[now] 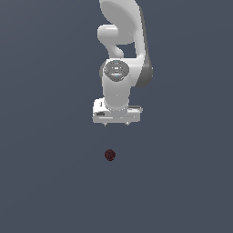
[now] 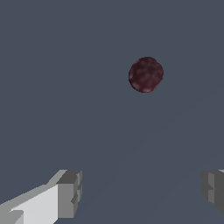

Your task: Pick up the object and move it to a goal position.

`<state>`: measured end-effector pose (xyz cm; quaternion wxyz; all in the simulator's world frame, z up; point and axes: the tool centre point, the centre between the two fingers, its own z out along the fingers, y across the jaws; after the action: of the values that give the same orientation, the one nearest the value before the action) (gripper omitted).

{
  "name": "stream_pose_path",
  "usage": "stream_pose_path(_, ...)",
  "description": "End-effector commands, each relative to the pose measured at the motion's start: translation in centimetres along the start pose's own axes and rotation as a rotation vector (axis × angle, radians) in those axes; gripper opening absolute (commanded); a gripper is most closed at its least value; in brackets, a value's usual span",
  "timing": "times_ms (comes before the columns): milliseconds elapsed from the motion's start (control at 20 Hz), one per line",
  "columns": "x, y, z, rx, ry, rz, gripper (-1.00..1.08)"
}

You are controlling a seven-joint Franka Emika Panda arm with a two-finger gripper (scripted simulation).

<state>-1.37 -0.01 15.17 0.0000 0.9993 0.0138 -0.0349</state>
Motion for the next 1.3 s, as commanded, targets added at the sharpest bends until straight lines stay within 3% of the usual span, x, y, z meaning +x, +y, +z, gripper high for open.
stream_pose_path(0, 0.0, 0.0, 0.0, 0.000, 0.000, 0.000, 1.00)
stream_pose_path(800, 0.5, -0.1, -1.1, -0.021, 0.017, -0.009, 1.00)
stream_pose_path(1250, 1.6, 0.2, -0.5, -0.024, 0.020, -0.093, 1.00)
